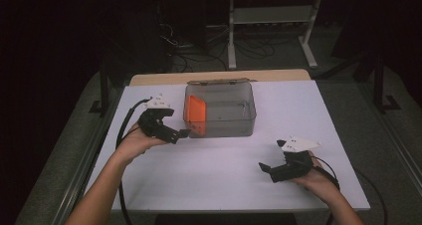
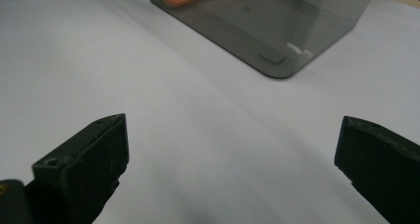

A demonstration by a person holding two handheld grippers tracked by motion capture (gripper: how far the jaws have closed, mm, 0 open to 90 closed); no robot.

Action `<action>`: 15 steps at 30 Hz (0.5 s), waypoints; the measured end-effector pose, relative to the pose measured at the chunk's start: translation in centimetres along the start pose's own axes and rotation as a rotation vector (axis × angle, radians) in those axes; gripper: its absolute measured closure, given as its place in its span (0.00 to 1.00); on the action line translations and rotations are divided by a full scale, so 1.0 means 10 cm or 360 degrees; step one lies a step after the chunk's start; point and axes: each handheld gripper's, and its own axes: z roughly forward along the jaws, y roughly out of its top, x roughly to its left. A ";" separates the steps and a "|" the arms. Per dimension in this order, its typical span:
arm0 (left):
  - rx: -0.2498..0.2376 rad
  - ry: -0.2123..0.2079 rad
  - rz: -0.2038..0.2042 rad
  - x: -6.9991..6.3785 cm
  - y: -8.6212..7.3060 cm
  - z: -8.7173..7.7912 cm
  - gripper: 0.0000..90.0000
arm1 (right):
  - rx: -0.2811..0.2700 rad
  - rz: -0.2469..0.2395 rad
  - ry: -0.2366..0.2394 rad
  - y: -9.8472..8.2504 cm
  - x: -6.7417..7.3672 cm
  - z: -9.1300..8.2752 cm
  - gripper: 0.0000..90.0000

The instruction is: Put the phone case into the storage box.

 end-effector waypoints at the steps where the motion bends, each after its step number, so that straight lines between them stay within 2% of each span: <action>1: -0.0009 0.0000 -0.0001 -0.01 -0.03 -0.01 0.00 | 0.0000 -0.0002 0.0000 0.00 0.00 0.00 0.00; 5: -0.0017 0.0015 0.0023 -0.05 -0.14 -0.04 0.00 | 0.0003 0.0001 -0.0002 0.00 0.00 0.00 0.00; 15: -0.0055 0.0010 0.0037 -0.15 -0.42 -0.05 0.00 | 0.0004 0.0001 -0.0007 0.00 0.01 0.00 0.00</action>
